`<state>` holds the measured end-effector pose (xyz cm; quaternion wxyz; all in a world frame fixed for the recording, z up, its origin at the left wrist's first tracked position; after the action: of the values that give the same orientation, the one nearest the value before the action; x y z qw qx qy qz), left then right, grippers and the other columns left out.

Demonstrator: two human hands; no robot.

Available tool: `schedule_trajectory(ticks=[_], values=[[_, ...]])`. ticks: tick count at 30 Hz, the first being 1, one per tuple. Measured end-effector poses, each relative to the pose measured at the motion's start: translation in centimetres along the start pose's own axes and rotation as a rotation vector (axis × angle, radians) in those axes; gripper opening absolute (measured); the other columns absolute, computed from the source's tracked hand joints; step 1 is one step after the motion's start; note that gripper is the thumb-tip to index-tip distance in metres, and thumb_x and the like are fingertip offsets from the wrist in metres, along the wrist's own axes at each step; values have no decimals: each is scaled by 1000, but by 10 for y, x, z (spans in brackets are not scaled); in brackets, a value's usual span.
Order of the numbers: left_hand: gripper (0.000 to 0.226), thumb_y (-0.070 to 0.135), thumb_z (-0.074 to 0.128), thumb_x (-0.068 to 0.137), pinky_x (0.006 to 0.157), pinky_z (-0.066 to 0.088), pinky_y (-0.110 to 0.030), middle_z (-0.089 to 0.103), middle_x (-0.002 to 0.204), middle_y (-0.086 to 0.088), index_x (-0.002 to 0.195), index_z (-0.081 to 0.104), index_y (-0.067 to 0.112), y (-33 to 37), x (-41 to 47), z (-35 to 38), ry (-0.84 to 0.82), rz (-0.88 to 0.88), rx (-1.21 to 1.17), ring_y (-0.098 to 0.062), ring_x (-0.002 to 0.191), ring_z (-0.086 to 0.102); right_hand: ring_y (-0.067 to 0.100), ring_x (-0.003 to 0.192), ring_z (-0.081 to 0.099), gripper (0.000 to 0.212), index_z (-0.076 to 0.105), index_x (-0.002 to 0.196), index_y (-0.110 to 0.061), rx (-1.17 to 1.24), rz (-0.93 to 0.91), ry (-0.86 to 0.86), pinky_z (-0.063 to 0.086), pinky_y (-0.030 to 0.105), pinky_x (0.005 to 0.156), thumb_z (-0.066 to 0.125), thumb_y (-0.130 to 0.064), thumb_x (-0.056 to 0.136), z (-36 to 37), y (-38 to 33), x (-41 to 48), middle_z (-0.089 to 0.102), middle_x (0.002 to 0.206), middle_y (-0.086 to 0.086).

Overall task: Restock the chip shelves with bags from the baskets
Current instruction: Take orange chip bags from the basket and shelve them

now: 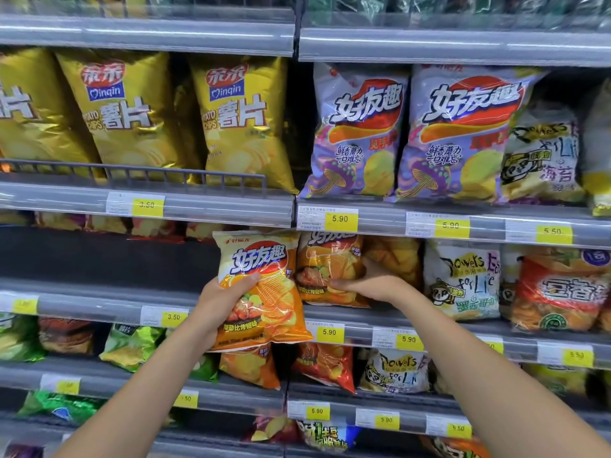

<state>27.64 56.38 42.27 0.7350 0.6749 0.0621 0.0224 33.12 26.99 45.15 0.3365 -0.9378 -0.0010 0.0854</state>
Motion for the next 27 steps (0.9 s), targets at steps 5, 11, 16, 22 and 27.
schedule_trajectory(ticks=[5,11,16,22,27], values=[[42,38,83,86,88,62,-54,81,97,-11,119,67,17,-1,1,0,-6,-7,5,-32,87,79,11,60,57,76,47,132,-12,66,86,6,49,23,53,76,-62,82,5,3,12,67,100,6],[45,40,83,85,91,61,-57,81,99,-11,121,66,19,-2,1,0,-15,-12,10,-33,89,79,11,83,66,69,41,122,-22,201,104,95,61,25,65,84,-52,77,2,5,29,64,104,1],[45,39,83,85,91,61,-56,81,100,-11,122,66,18,-2,3,-1,-9,-9,6,-33,90,79,17,96,68,87,41,139,-18,181,65,111,57,23,53,91,-42,73,6,6,47,62,123,6],[43,38,82,87,88,62,-52,81,99,-10,121,67,17,-2,4,-1,-4,-3,16,-31,89,79,21,94,69,78,45,128,-21,167,31,261,65,34,67,90,-50,71,-3,17,66,61,120,3],[45,38,82,87,91,61,-55,81,101,-11,124,67,16,-3,6,-1,-10,-7,13,-32,91,79,21,82,72,65,57,114,-20,33,16,332,64,42,76,85,-60,71,-10,21,81,71,104,2]])
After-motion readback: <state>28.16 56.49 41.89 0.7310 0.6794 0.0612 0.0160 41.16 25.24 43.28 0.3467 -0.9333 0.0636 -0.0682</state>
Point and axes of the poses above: each hand's wrist, its own x-axis towards the middle knuckle, its own z-axis out of the palm, y = z × x, the point moved 7 cm from there along x, towards the middle knuckle
